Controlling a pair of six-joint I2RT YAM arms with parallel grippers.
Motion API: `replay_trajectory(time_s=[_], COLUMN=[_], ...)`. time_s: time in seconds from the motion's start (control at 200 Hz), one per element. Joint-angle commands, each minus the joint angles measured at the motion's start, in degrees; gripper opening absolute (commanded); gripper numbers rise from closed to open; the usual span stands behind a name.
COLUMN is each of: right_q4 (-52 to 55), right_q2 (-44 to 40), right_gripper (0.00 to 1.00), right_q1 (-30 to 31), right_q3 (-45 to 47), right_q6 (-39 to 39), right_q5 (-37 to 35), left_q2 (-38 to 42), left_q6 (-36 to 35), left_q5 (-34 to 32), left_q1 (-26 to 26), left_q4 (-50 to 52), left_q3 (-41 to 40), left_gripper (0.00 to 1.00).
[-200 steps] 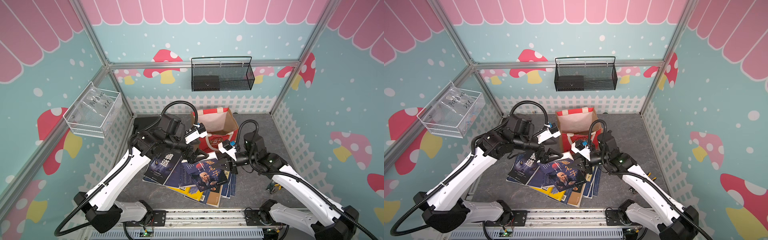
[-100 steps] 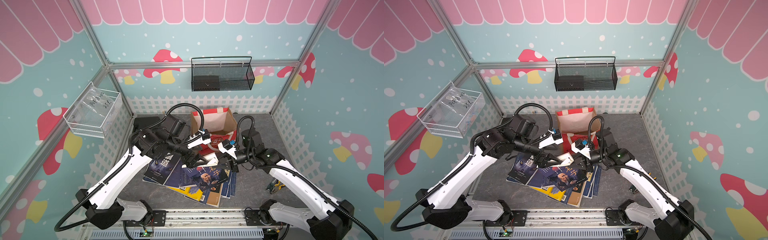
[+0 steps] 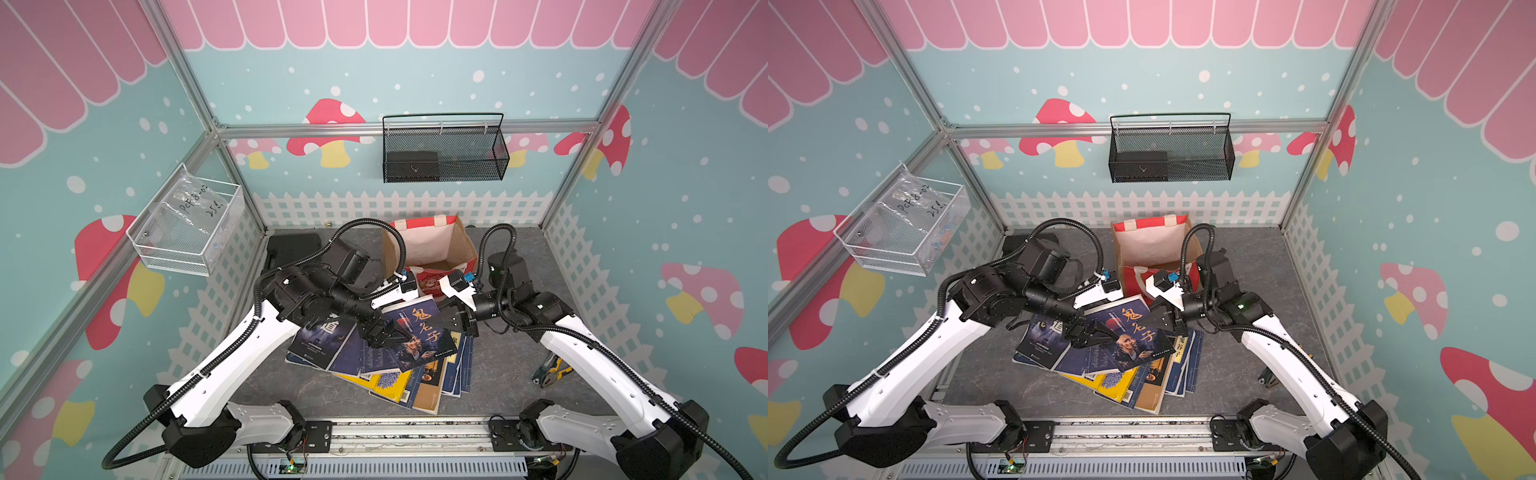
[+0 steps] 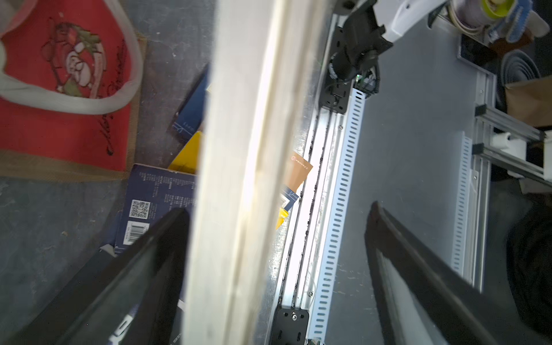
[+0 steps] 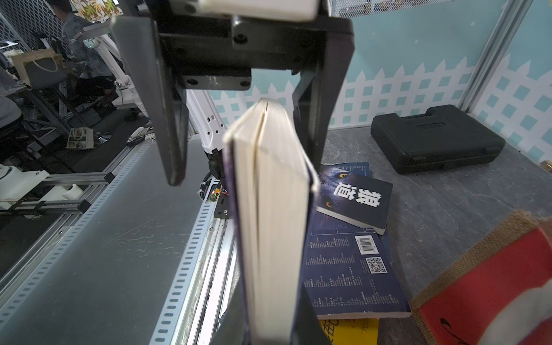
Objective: Put the books into the canvas bag
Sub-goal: Pick up the book from the book.
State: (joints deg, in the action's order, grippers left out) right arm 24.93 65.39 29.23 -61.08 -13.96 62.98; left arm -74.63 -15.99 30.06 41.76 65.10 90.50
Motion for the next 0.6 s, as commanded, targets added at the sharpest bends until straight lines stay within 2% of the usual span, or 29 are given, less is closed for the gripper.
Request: replay_trajectory(time_s=[0.0,0.135,0.285,0.33,0.455,0.505,0.595], right_q4=[-2.03,-1.64,-1.72,-1.72,-1.65,-1.80,-1.92], right_q2=[-0.30,-0.43,-0.53,-0.45,-0.08,0.00,-0.05], right_gripper=[0.00,0.00,0.00,0.00,0.00,0.00,0.00], right_q1=[-0.23,-0.23,-0.21,-0.23,-0.23,-0.25,-0.23], right_q3=[-2.26,-2.03,-1.89,-2.02,-2.29,-2.40,-2.55], right_q6=[-2.03,-2.72,-3.20,-3.19,-3.18,-3.10,-2.90], right_q5=[4.32,4.74,3.87,3.37,2.35,1.61,-0.09], left_q2=[-0.22,-0.76,-2.84,-4.30,-7.45,-8.40,-9.08], left_q6=[1.93,1.51,-2.06,-2.72,-3.55,-3.61,-3.59], left_q5=[-10.91,-11.76,-0.03,2.44,4.29,4.07,3.63], left_q1=[0.10,0.10,0.08,0.10,0.16,0.17,0.17], left_q4=[-6.53,-8.15,-2.70,-0.23,4.21,5.43,6.35], left_q3=[-0.18,1.57,5.37,7.15,10.39,11.38,12.64], left_gripper=[0.88,0.89,0.86,0.79,0.56,0.52,0.27])
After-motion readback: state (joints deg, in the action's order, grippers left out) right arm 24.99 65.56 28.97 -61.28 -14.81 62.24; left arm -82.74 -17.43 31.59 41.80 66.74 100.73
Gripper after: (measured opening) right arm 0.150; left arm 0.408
